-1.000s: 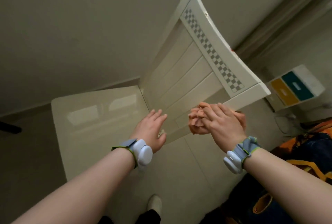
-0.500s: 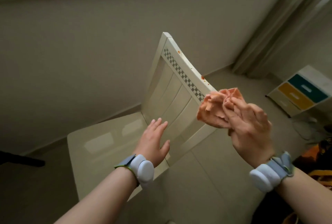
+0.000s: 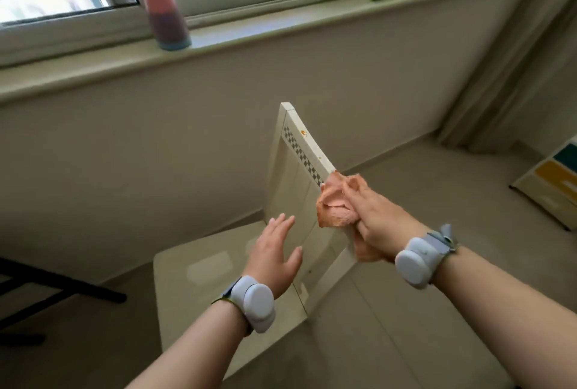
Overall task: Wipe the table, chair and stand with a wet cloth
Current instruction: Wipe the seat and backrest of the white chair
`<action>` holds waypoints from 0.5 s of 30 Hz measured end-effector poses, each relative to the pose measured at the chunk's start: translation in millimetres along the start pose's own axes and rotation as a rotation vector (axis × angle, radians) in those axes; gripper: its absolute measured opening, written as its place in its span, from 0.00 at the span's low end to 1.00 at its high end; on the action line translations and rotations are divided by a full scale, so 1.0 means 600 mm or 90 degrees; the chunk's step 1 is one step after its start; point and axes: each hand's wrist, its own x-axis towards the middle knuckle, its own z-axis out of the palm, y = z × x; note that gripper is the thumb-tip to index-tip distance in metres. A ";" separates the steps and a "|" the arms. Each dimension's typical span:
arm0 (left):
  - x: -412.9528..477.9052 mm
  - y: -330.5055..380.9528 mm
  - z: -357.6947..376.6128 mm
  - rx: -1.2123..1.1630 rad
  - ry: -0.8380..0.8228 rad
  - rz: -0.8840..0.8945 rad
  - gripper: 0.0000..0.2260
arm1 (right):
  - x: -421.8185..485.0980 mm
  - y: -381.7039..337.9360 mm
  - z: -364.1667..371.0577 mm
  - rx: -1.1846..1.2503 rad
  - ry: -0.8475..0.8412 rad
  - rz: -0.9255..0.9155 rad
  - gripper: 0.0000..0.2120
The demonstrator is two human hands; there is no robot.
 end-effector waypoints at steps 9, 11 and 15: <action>0.071 0.019 -0.053 -0.011 0.034 0.025 0.26 | 0.055 -0.007 -0.025 0.024 -0.070 -0.034 0.32; 0.085 0.016 -0.067 -0.022 0.048 0.019 0.26 | 0.030 0.005 -0.016 0.011 -0.039 -0.055 0.31; 0.112 0.019 -0.074 -0.035 0.054 -0.016 0.26 | 0.081 0.002 -0.023 0.028 -0.062 -0.075 0.31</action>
